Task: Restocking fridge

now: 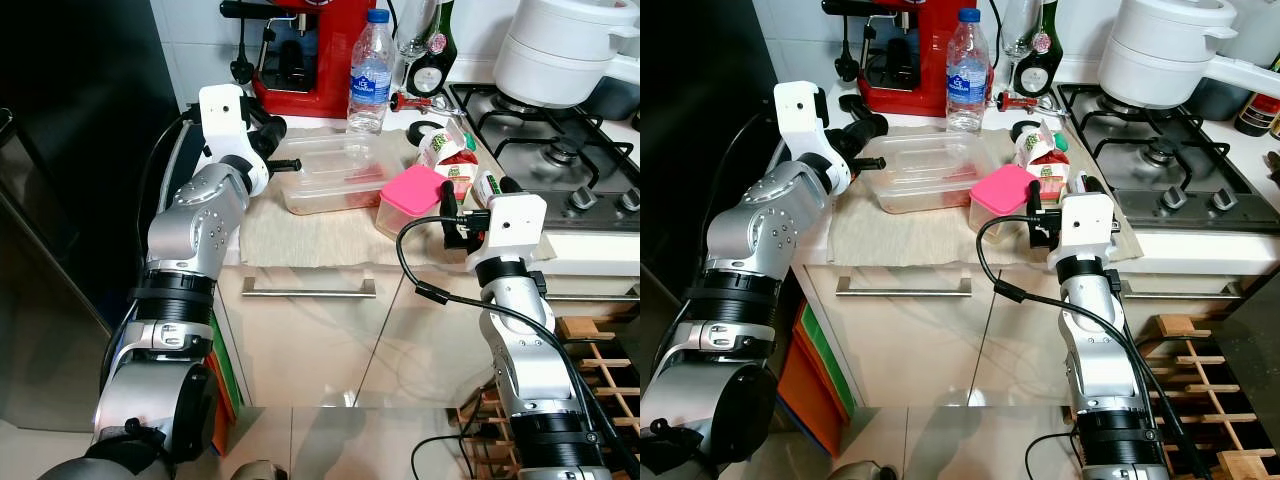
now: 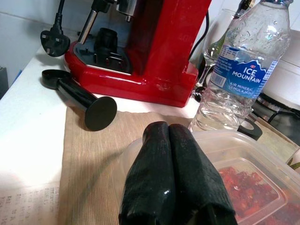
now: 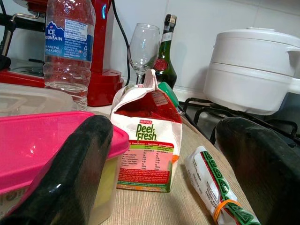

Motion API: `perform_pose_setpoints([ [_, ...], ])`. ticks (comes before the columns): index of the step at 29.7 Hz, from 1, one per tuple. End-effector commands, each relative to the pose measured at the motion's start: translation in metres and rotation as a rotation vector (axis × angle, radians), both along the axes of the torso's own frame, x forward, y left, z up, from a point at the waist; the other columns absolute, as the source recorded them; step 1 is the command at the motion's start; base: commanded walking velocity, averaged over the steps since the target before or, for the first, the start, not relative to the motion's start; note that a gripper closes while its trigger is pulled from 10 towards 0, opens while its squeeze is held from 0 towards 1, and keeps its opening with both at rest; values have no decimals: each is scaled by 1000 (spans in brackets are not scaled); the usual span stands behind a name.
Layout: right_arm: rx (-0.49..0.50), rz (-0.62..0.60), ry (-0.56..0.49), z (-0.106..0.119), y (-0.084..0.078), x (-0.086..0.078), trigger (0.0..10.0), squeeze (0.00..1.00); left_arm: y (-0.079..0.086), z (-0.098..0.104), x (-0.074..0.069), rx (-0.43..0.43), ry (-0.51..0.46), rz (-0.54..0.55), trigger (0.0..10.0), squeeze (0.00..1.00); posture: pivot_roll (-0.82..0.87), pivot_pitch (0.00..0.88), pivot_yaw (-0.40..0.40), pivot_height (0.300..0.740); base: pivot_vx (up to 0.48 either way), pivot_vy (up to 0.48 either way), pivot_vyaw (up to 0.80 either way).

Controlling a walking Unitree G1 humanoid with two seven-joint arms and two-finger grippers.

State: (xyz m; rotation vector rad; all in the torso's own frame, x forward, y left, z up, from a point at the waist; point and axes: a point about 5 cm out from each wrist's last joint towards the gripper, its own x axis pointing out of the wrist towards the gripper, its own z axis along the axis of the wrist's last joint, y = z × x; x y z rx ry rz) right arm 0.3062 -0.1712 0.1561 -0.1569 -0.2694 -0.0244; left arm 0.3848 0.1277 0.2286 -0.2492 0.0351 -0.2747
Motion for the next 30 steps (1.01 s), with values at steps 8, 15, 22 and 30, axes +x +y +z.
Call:
perform_pose_setpoints([
  [8, 3, -11, -8, 3, -3, 2, 10000, 0, 0, 6, 2, 4, -18, 0, 3686, 0, 106, 0, -7, 740, 0, 0, 0],
  [15, 2, -12, -9, 3, -5, 2, 10000, 0, -2, 7, 2, 4, -19, -1, 3686, 0, 123, 0, -17, 740, 0, 0, 0],
  [22, 2, -12, -11, 3, -5, -1, 10000, 0, -3, 7, 0, 4, -21, -2, 3686, 0, 179, 0, -47, 740, 0, 0, 0],
  [30, 2, -11, -17, 3, -7, -7, 10000, 0, -4, 7, -5, 3, -27, -4, 3686, 0, 294, 0, -88, 740, 0, 0, 0],
])
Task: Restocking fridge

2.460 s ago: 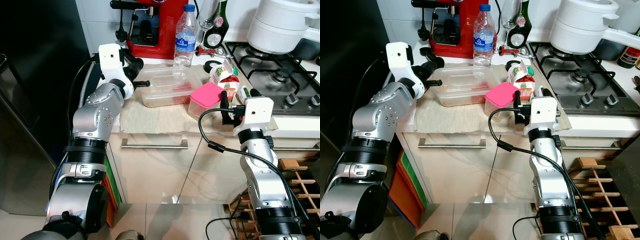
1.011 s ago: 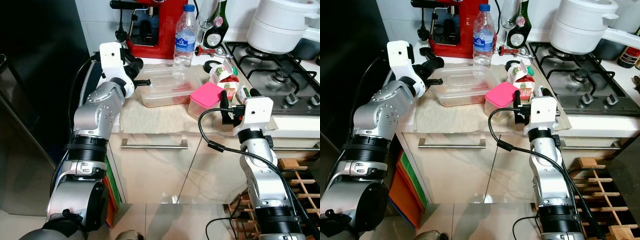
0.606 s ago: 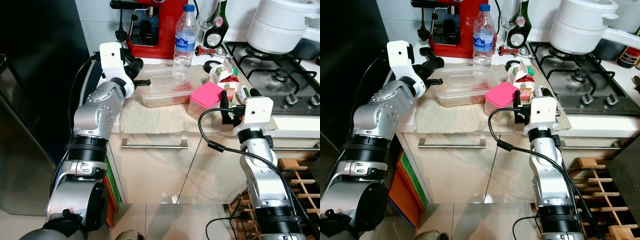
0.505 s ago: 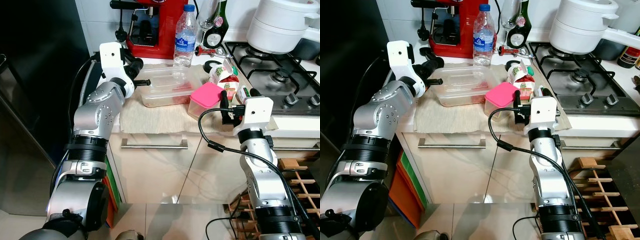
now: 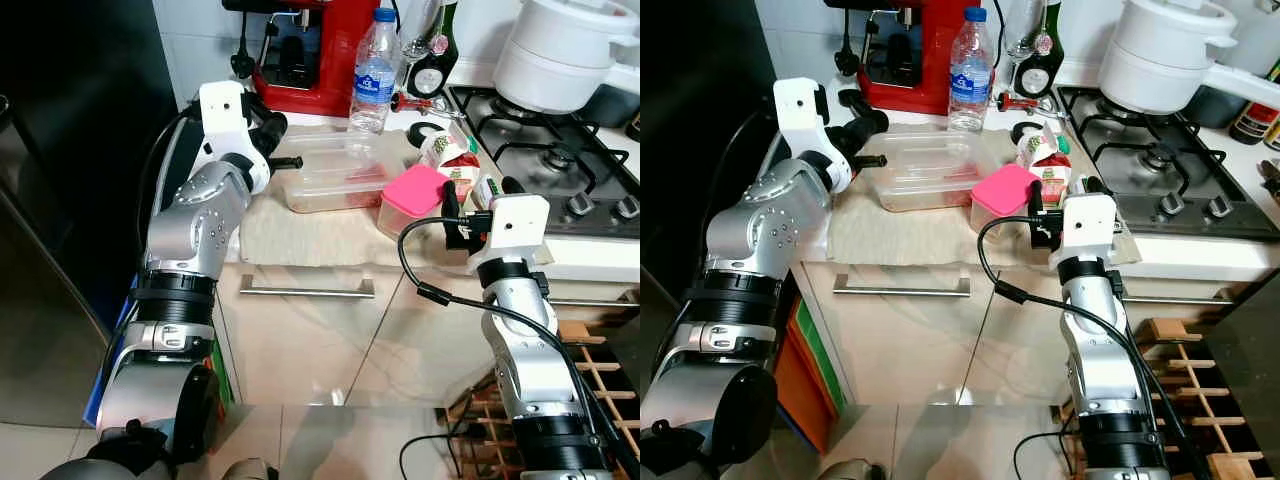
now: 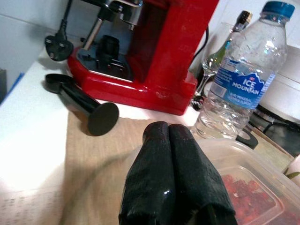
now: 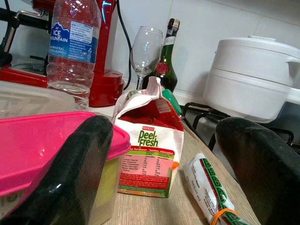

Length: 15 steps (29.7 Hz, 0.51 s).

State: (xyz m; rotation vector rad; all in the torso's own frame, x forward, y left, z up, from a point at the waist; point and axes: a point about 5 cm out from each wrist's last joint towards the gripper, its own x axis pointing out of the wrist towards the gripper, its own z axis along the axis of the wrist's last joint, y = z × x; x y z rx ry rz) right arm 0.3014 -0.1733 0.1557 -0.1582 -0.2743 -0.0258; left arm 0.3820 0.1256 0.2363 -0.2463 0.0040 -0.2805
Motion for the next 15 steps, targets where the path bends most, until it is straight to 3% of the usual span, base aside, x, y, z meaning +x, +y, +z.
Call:
perform_pose_setpoints([
  [1, 3, -10, -12, 4, -5, -2, 10000, 0, -2, 0, -2, 5, 5, -2, 3686, 0, 294, 0, -88, 740, 0, 0, 0],
  [15, 3, -12, -10, 4, -9, -5, 10000, 0, -6, -1, -5, 5, 6, -2, 3686, 0, 164, 0, -20, 740, 0, 0, 0],
])
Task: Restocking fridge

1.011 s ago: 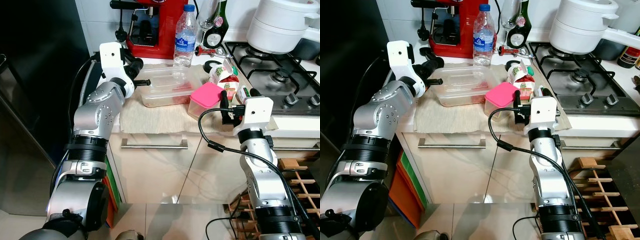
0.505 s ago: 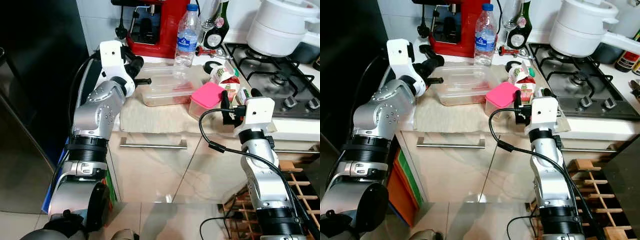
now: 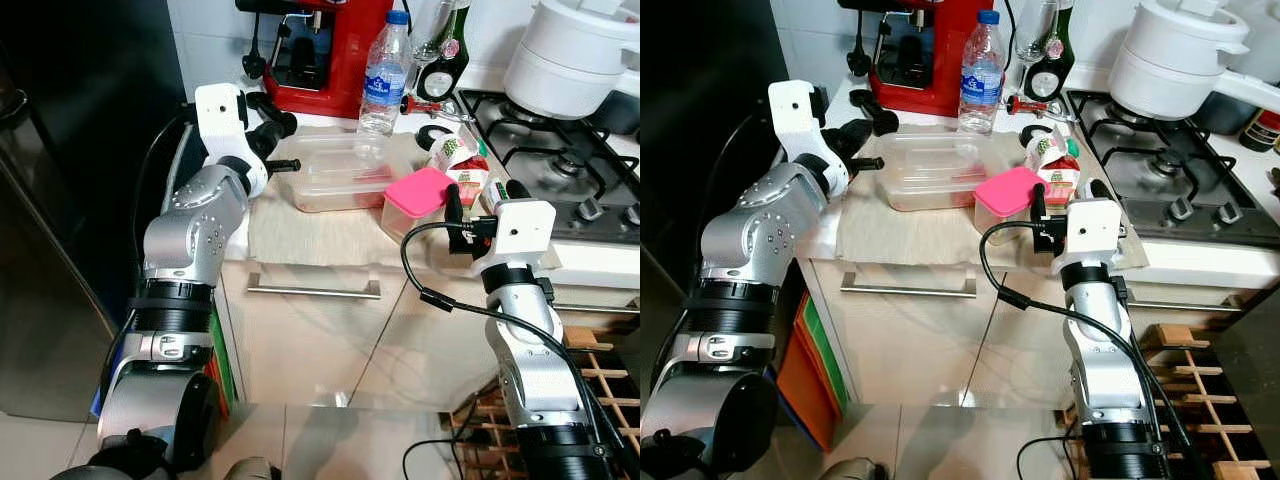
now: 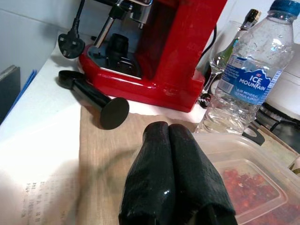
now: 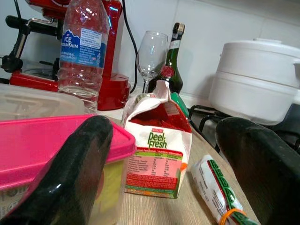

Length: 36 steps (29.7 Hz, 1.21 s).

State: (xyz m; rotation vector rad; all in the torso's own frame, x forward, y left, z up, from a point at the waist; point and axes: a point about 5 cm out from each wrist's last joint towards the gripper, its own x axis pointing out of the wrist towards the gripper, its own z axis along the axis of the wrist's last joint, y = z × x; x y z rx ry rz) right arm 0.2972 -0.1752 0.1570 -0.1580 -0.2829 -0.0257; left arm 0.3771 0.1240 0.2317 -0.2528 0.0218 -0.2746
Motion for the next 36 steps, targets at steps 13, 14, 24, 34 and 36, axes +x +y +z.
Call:
perform_pose_setpoints([
  [13, 2, -16, 5, 2, -15, 3, 10000, 0, -13, 4, 2, 8, -7, -7, 3686, 0, 121, 0, -13, 740, 0, 0, 0],
  [14, 2, -16, 5, 2, -15, 3, 10000, 0, -13, 4, 3, 8, -6, -7, 3686, 0, 121, 0, -14, 740, 0, 0, 0],
  [24, 3, -14, 8, 1, -16, 5, 10000, 0, -13, 3, 4, 9, -5, -5, 3686, 0, 123, 0, -18, 740, 0, 0, 0],
  [34, 4, -12, 3, 3, -14, 4, 10000, 0, -12, 4, 3, 9, -9, -4, 3686, 0, 109, 0, -10, 740, 0, 0, 0],
  [36, 4, -12, 2, 3, -14, 4, 10000, 0, -12, 4, 3, 9, -9, -4, 3686, 0, 117, 0, -13, 740, 0, 0, 0],
])
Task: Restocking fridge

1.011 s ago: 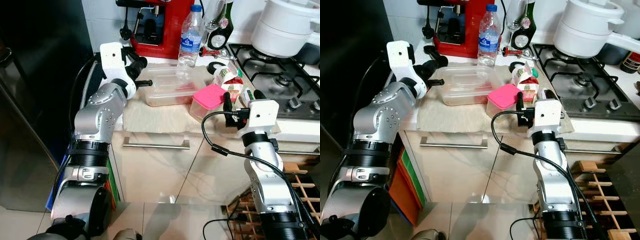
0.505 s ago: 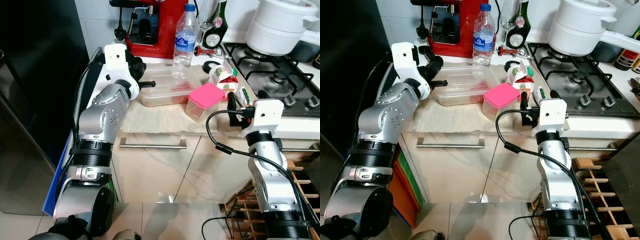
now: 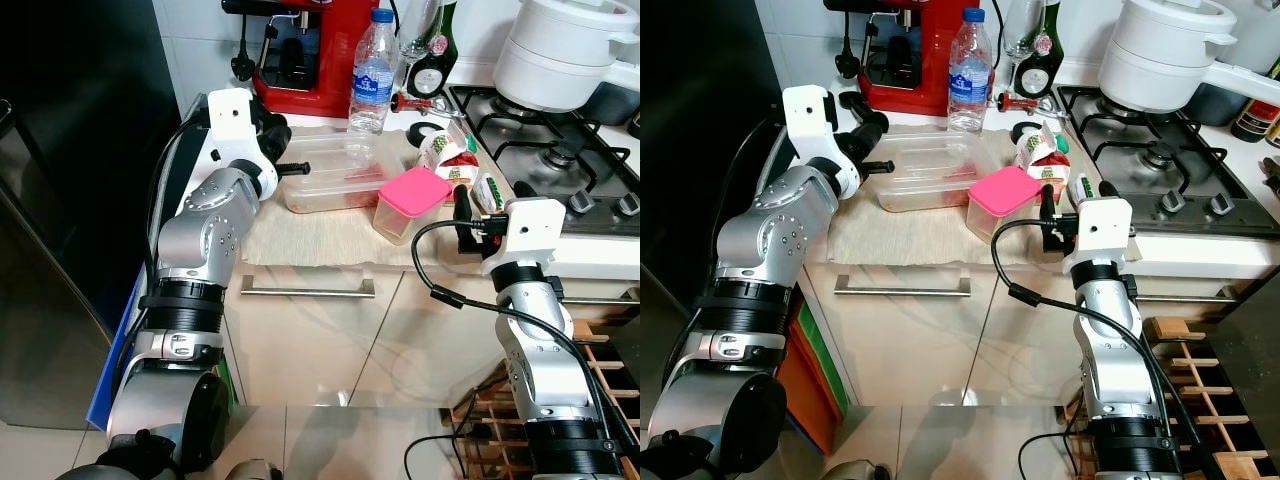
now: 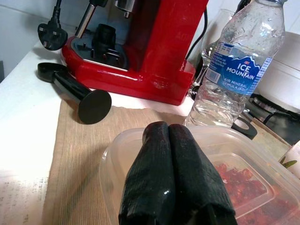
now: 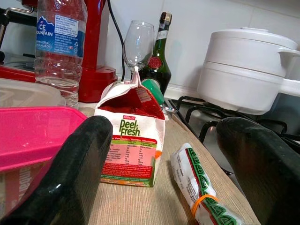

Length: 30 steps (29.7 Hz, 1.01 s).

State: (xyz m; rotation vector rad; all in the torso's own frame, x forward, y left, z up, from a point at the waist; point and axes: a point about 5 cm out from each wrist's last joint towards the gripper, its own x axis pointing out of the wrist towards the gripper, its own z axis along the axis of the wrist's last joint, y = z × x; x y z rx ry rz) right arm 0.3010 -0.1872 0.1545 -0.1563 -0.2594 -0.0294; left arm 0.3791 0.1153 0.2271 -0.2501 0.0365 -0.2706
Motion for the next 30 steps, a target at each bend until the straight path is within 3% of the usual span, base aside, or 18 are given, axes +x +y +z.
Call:
perform_pose_setpoints([
  [1, 1, -6, -21, 5, -2, 0, 10000, 0, -3, 9, 1, 4, -24, -6, 3686, 0, 117, 0, -13, 740, 0, 0, 0],
  [30, 2, -5, -12, 5, 3, 9, 10000, 0, 2, 8, 8, 5, -15, -3, 3686, 0, 100, 0, 2, 740, 0, 0, 0],
])
